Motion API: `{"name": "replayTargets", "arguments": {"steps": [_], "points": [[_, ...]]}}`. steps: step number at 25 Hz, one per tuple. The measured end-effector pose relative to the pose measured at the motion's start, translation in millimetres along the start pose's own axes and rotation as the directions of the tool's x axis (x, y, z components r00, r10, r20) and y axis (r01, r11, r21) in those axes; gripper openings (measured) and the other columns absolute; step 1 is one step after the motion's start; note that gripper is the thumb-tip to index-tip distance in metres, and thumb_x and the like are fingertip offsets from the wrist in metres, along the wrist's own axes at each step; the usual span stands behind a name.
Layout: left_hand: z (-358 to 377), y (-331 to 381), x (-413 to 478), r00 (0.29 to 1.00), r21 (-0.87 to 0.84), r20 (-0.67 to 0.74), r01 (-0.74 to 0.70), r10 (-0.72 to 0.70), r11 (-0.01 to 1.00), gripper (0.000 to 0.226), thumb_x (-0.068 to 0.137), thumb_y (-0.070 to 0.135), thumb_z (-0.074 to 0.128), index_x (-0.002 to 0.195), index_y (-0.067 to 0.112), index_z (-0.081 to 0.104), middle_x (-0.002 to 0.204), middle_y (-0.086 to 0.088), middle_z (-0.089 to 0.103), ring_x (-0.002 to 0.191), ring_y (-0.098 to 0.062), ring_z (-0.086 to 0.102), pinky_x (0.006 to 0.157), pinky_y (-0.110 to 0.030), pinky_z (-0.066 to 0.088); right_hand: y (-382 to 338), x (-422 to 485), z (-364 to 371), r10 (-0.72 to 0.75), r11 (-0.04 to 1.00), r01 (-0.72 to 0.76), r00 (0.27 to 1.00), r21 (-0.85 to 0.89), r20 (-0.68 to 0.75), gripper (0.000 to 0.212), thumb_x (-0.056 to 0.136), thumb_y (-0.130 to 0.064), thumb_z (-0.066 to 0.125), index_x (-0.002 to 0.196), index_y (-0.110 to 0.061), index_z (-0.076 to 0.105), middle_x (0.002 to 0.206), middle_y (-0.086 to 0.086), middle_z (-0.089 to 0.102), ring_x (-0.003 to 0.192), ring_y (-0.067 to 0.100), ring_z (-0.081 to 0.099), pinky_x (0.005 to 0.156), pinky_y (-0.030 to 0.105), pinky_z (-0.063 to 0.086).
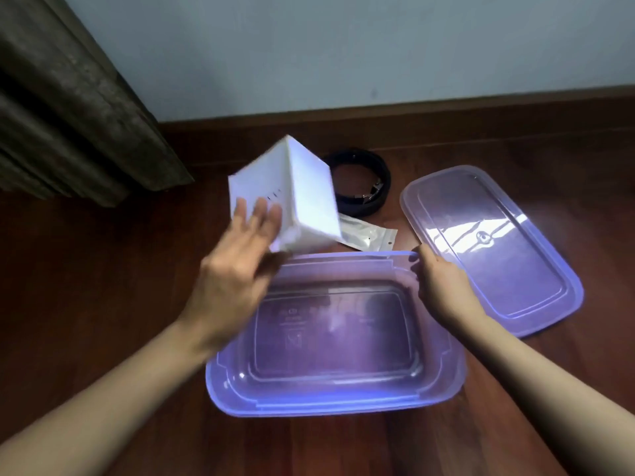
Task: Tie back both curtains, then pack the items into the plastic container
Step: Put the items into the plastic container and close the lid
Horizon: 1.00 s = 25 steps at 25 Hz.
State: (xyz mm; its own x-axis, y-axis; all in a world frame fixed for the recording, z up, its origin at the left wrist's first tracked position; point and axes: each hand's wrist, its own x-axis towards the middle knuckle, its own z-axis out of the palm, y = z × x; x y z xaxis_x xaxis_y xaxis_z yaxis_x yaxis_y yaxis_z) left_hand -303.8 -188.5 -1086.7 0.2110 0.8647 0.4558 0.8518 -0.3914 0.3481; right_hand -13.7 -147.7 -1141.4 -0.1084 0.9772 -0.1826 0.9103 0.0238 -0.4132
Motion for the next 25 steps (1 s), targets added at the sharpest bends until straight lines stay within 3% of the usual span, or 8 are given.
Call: {"name": "replayTargets", "arguments": {"steps": [4,6,11,14,16,18,22,25], "points": [[1,26,-74,0.903,0.165,0.216,-0.409,0.372,0.897,0.043,0.091,0.002,0.046,0.134,0.0,0.043,0.137,-0.019,0.049,0.127,-0.043,0.044,0.1,-0.042,0.045,-2,-1,-1,0.004,1.0,-0.004,1.0,-0.003,-0.003,0.025,0.087,-0.009,0.048,0.112,-0.002,0.049,0.114,0.015,0.065,0.102,0.036,0.059,0.075,0.036,0.042],[15,12,-95,0.838,0.276,0.404,-0.494,0.367,0.824,0.044,0.093,-0.01,0.02,0.131,0.001,0.042,0.129,-0.02,0.058,0.119,-0.044,0.052,0.083,-0.044,0.056,-3,-1,-3,0.007,1.0,-0.007,1.0,-0.01,-0.005,0.025,0.088,-0.008,0.048,0.112,-0.002,0.049,0.112,0.015,0.065,0.101,0.036,0.059,0.076,0.038,0.043],[27,1,-105,0.855,0.463,0.508,-0.368,0.099,0.806,0.069,0.088,-0.013,-0.005,0.122,0.001,0.053,0.114,-0.023,0.067,0.102,-0.049,0.062,0.061,-0.047,0.059,-3,-2,-3,-0.008,0.999,0.008,1.0,-0.041,0.001,0.027,0.086,-0.002,0.047,0.113,-0.002,0.048,0.11,0.015,0.065,0.098,0.036,0.058,0.068,0.033,0.036],[23,10,-93,0.826,0.492,0.563,-0.348,0.013,0.798,0.039,0.08,-0.001,0.049,0.115,0.003,0.065,0.111,-0.022,0.068,0.1,-0.048,0.063,0.07,-0.06,0.054,-2,-2,-4,-0.016,0.999,0.016,1.0,-0.046,0.0,0.027,0.085,-0.002,0.047,0.112,-0.002,0.048,0.112,0.016,0.064,0.098,0.036,0.058,0.068,0.032,0.036],[18,9,-87,0.818,0.474,0.575,-0.327,-0.006,0.817,0.069,0.061,0.034,0.081,0.121,0.006,0.06,0.115,-0.018,0.067,0.104,-0.046,0.062,0.084,-0.065,0.044,-2,-2,-5,-0.019,0.999,0.019,1.0,-0.034,-0.001,0.027,0.086,-0.004,0.046,0.113,-0.001,0.048,0.113,0.017,0.064,0.099,0.036,0.058,0.072,0.035,0.041],[11,18,-78,0.886,0.443,0.462,-0.275,0.046,0.853,0.078,0.07,0.061,0.061,0.123,0.005,0.057,0.117,-0.016,0.067,0.106,-0.04,0.063,0.092,-0.06,0.04,-1,-1,-4,-0.028,0.999,0.028,1.0,-0.022,-0.004,0.028,0.086,-0.005,0.045,0.113,-0.001,0.048,0.114,0.016,0.063,0.1,0.036,0.059,0.076,0.037,0.044],[21,36,4,0.975,0.277,0.15,-0.201,0.164,0.939,0.06,0.083,0.047,0.044,0.112,0.0,0.067,0.109,-0.015,0.07,0.096,-0.031,0.069,0.072,-0.042,0.057,3,0,0,-0.045,0.999,0.045,0.999,-0.007,-0.008,0.029,0.083,-0.006,0.042,0.111,-0.003,0.048,0.115,0.014,0.063,0.1,0.035,0.06,0.076,0.039,0.047],[58,37,85,0.964,0.16,0.265,-0.073,0.028,0.984,0.062,0.085,0.049,0.037,0.117,0.0,0.06,0.112,-0.017,0.067,0.099,-0.035,0.067,0.067,-0.043,0.056,7,1,2,-0.034,0.999,0.034,0.999,-0.015,-0.012,0.028,0.084,-0.006,0.041,0.111,-0.007,0.047,0.114,0.01,0.063,0.102,0.032,0.059,0.073,0.036,0.043]]}}
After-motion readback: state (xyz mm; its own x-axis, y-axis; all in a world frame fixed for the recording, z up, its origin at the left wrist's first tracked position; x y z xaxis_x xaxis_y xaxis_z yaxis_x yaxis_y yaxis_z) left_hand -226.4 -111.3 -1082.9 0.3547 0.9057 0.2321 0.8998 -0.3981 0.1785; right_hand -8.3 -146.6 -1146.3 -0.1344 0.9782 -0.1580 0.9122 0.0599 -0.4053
